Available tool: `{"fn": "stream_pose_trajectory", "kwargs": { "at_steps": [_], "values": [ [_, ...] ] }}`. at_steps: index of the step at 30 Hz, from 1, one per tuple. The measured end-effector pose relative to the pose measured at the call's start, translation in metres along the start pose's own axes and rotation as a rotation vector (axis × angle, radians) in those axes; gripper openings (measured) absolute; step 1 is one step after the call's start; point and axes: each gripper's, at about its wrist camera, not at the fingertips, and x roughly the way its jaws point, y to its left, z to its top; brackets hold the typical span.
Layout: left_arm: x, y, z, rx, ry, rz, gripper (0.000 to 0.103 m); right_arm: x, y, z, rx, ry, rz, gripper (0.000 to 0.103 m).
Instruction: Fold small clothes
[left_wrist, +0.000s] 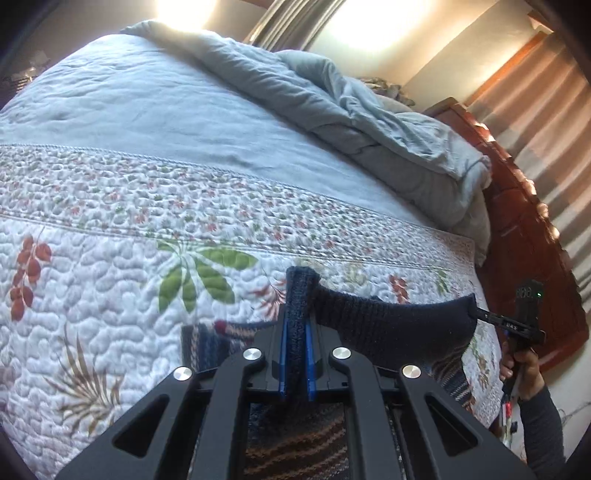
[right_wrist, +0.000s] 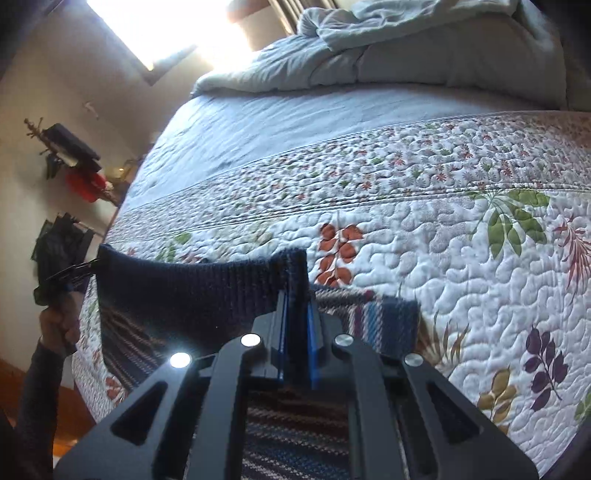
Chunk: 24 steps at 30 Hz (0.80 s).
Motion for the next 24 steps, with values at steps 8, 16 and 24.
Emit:
{"fn": "stream_pose_trajectory", "kwargs": {
  "at_steps": [8, 16, 24],
  "values": [
    [0.085, 0.027, -0.002, -0.061, 0.179, 0.169, 0.007, 0.066, -0.019, 0.009, 0.073, 0.120, -0.114, 0.008],
    [0.085, 0.027, 0.016, -0.070, 0.126, 0.168, 0.007, 0.069, -0.019, 0.021, 0.092, 0.080, -0.130, 0.008],
    [0.101, 0.034, 0.017, -0.088, 0.138, 0.187, 0.007, 0.079, -0.022, 0.028, 0.102, 0.083, -0.148, 0.008]
  ]
}}
